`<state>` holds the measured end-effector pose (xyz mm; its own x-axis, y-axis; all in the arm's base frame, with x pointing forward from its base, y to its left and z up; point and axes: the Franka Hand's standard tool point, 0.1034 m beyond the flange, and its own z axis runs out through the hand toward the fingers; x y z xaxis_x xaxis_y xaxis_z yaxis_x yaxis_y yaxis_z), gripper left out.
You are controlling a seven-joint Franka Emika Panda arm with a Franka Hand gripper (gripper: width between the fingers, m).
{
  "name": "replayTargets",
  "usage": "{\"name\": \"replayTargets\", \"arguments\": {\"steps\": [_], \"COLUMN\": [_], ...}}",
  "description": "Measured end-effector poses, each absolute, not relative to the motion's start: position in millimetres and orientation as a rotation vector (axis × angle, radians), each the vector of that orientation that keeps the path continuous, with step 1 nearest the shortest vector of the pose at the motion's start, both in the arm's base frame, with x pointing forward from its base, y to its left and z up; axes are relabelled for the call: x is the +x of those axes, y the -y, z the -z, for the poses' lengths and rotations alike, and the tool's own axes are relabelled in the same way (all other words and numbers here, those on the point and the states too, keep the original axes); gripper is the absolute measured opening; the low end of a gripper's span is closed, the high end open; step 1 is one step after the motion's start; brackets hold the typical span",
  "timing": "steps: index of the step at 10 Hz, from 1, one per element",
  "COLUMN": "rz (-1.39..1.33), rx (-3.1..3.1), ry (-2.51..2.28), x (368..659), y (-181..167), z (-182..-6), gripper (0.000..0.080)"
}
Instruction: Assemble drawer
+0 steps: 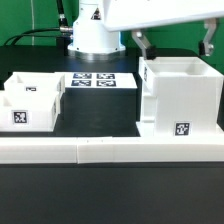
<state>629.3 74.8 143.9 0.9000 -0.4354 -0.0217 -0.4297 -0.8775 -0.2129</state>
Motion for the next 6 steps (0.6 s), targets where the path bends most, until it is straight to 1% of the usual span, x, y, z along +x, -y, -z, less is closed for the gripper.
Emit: {"name": "replayTargets", "arguments": {"steps": [1, 2, 5, 6], "rz": [0.051, 0.087, 0.115, 0.096], "rx": [-2.890, -2.895, -2.938, -2.967], "ry": [-0.518, -0.478, -0.206, -0.075], "x": [630.1, 632.6, 632.3, 626.1], "y": [-71.7, -69.4, -66.2, -50.8], "z": [-146.5, -147.1, -145.8, -144.4], "gripper": [0.0649, 0.0649, 0.0649, 0.0649]}}
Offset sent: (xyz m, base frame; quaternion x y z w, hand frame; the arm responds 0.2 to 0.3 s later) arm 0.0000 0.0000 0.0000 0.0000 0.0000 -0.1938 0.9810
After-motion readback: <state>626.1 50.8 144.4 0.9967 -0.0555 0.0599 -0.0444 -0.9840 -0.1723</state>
